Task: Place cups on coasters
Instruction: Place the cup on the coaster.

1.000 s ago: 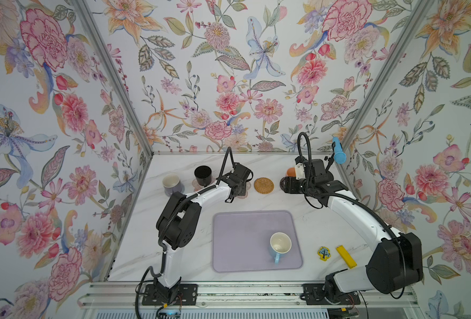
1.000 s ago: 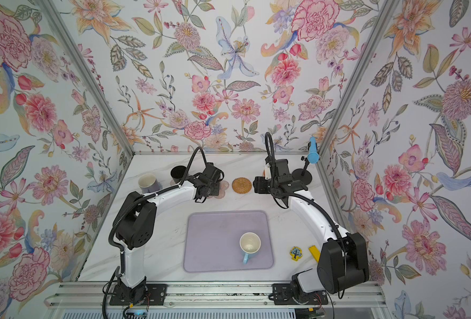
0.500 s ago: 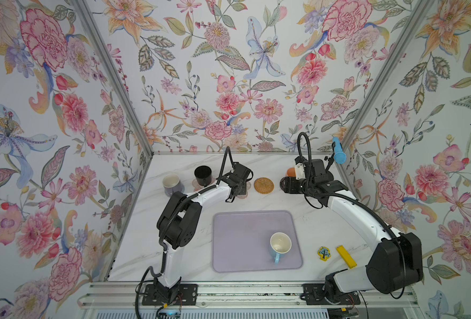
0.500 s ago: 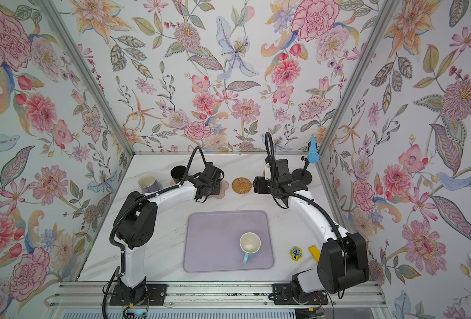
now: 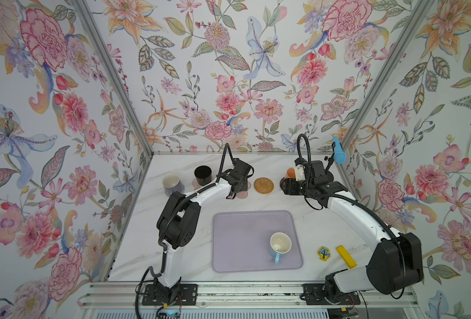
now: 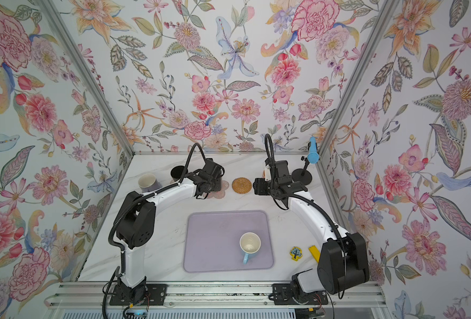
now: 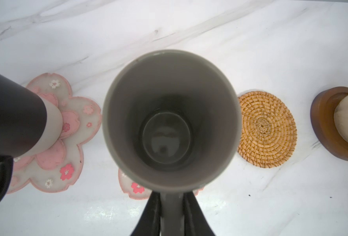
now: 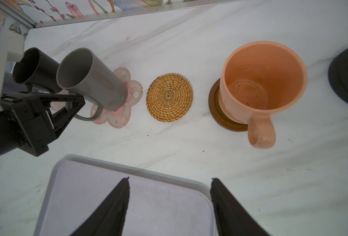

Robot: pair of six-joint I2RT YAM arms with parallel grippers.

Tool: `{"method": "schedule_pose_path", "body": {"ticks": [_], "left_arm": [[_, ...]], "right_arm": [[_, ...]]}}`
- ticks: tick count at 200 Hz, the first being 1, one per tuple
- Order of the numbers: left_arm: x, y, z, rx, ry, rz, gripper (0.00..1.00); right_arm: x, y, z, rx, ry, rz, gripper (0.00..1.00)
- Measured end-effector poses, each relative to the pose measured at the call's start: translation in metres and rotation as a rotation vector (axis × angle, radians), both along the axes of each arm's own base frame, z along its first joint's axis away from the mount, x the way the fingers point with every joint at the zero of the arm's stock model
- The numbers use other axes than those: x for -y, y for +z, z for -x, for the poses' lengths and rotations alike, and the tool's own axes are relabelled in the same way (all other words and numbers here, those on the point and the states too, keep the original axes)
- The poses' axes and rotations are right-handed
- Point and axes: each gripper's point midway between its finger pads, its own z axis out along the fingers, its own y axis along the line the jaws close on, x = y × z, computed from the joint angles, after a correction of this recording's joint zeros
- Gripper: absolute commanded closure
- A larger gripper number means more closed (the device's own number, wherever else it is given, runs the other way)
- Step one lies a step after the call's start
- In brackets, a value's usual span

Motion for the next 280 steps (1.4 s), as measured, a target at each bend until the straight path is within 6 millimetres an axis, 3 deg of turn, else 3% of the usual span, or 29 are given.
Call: {"method": "schedule_pose_path", "body": {"ticks": [48, 172, 235, 255, 280], "left_arm": [[0.001, 0.007, -0.002, 0.003, 0.001, 0.002, 0.74], [-0.003, 0.000, 0.005, -0.030, 0.006, -0.015, 0.74], [-0.012, -0.019, 0.016, -0.064, 0.030, -0.026, 0.46], [-0.014, -0.010, 0.016, -0.046, 0.037, -0.023, 0.44], [-0.023, 0.018, 0.020, -0.003, 0.051, -0.020, 0.41]], "right_arm": [[0.004, 0.005, 0.004, 0.013, -0.007, -0.004, 0.35], [0.011, 0.005, 0.008, 0.016, -0.019, -0.005, 0.35], [0.011, 0.007, 0.010, 0.022, -0.021, -0.010, 0.35], [0.011, 0.009, 0.011, 0.024, -0.026, -0.017, 0.35], [0.012, 0.017, 0.012, 0.042, -0.027, -0.024, 0.35]]}}
